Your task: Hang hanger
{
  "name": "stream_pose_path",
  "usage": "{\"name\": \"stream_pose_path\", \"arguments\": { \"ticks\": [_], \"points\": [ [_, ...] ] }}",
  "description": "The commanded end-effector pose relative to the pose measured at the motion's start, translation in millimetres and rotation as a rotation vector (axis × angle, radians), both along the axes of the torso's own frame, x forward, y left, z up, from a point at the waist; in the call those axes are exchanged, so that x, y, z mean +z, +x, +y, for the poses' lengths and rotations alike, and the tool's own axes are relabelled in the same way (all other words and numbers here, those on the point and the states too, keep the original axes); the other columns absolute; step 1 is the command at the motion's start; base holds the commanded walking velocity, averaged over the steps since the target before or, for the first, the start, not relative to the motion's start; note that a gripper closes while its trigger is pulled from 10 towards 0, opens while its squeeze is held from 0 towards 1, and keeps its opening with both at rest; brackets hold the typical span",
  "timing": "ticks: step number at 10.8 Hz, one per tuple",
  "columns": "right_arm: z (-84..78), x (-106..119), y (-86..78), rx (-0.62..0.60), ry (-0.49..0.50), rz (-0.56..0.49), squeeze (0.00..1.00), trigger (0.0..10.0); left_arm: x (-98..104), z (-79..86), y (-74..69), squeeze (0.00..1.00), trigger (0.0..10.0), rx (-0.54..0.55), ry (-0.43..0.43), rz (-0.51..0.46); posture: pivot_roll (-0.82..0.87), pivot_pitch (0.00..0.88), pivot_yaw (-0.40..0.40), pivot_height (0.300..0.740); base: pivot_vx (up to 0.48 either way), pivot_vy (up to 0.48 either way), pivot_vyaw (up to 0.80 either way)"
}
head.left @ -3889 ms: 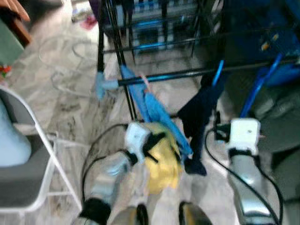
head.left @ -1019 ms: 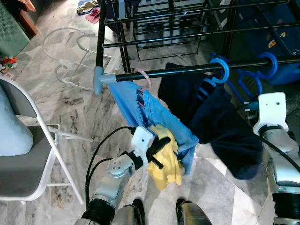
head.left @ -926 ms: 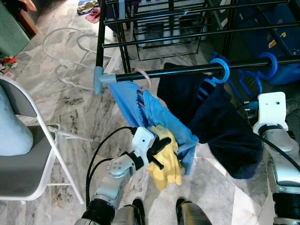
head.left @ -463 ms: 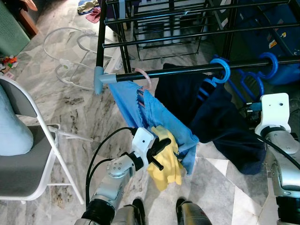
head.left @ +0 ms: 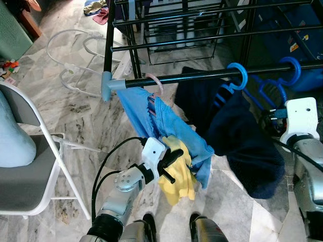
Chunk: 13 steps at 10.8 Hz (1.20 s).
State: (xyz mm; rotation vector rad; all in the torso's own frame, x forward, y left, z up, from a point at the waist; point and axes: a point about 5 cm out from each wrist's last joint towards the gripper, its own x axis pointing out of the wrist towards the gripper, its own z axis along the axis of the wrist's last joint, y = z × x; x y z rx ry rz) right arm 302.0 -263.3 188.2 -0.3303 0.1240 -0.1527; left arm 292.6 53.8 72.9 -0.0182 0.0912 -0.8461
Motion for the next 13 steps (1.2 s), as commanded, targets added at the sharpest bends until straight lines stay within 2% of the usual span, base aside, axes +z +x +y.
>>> {"name": "stream_pose_path", "arguments": {
  "ticks": [1,3,5,6,8,10,11,12,13],
  "points": [
    [3.0,3.8,-2.2,0.025,0.013,-0.007,0.0,10.0,-4.6,1.5,-1.5,0.0,10.0,-0.001,0.021,0.015,-0.18,0.263,0.13,0.74,0.0,0.0,0.0],
    [8.7,2.8,-4.1,0.071,0.049,0.01,0.0,10.0,-4.9,2.4,-1.4,0.0,10.0,0.0,0.027,0.016,-0.18,0.264,0.131,0.74,0.0,0.0,0.0],
    [7.5,6.2,-6.5,0.073,0.027,0.016,0.0,10.0,-6.6,3.4,-1.8,0.0,10.0,-0.001,0.038,0.019,-0.18,0.264,0.134,0.74,0.0,0.0,0.0],
    [7.2,7.2,-8.3,0.059,0.029,-0.001,1.0,10.0,-7.0,3.6,-1.6,0.0,10.0,0.0,0.041,0.021,-0.18,0.266,0.135,0.74,0.0,0.0,0.0],
    [10.4,-0.4,-12.7,0.049,0.034,0.017,1.0,10.0,-8.3,3.4,-2.2,0.0,10.0,-0.003,0.047,0.025,-0.18,0.266,0.134,0.74,0.0,0.0,0.0],
    [7.2,4.4,-14.1,0.048,0.022,0.011,0.97,10.0,-8.8,3.8,-1.8,0.0,10.0,-0.008,0.054,0.025,-0.18,0.262,0.141,0.74,0.0,0.0,0.0],
    [5.0,6.7,-13.9,0.046,0.02,0.008,0.8,10.0,-9.0,3.8,-1.6,0.0,10.0,-0.01,0.056,0.026,-0.18,0.262,0.141,0.74,0.0,0.0,0.0],
    [3.7,9.4,-13.1,0.047,0.016,0.003,0.51,10.0,-9.0,3.7,-1.3,0.0,10.0,-0.011,0.057,0.026,-0.18,0.261,0.143,0.74,0.0,0.0,0.0],
    [4.2,9.2,-13.0,0.054,0.015,0.006,0.11,10.0,-9.3,3.5,-1.3,0.0,10.0,-0.012,0.058,0.026,-0.18,0.259,0.14,0.74,0.0,0.0,0.0]
  ]
}}
